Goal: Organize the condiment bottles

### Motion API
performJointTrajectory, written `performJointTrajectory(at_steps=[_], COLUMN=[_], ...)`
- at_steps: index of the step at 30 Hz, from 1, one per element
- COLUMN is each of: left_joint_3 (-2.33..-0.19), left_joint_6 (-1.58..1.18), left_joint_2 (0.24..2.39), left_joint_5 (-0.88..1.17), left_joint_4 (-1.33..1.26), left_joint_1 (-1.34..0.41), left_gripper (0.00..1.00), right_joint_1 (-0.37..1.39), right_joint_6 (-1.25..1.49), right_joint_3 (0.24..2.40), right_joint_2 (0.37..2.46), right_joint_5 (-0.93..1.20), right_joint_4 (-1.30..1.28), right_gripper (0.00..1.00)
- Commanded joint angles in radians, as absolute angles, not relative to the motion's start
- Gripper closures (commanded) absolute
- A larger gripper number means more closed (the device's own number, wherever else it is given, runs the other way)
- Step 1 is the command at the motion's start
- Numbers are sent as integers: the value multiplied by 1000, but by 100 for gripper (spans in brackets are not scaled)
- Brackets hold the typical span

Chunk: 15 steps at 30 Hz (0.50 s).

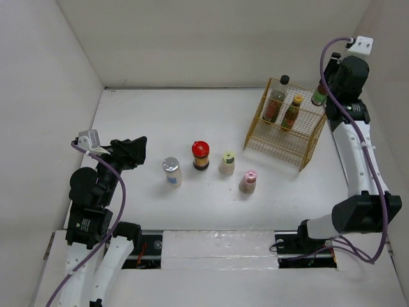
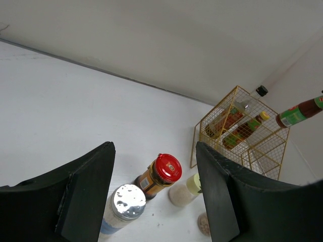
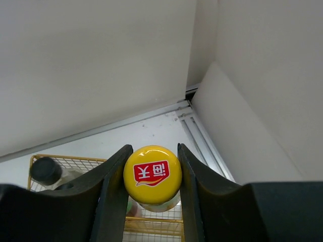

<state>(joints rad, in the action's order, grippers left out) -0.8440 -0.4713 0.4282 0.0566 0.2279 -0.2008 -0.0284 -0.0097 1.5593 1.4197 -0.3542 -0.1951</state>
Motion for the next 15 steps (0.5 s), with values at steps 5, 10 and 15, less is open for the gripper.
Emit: performJointTrajectory(at_steps=[5, 10, 15], left_joint_3=[-844, -844, -844], left_joint_6=[-457, -457, -457], left_joint_2=[430, 430, 430], left_joint_5=[67, 67, 77], left_joint_4=[181, 181, 181], left_joint_1=[-198, -198, -198], left_gripper=[39, 39, 39], right_joint_1=[-44, -54, -63], right_joint_6=[57, 84, 95], right_joint_3=[1510, 1474, 1433], right_joint_2=[1355, 1345, 1345], right_joint_5=[-273, -273, -285], right_joint_4=[-34, -34, -15], right_gripper=[90, 90, 90])
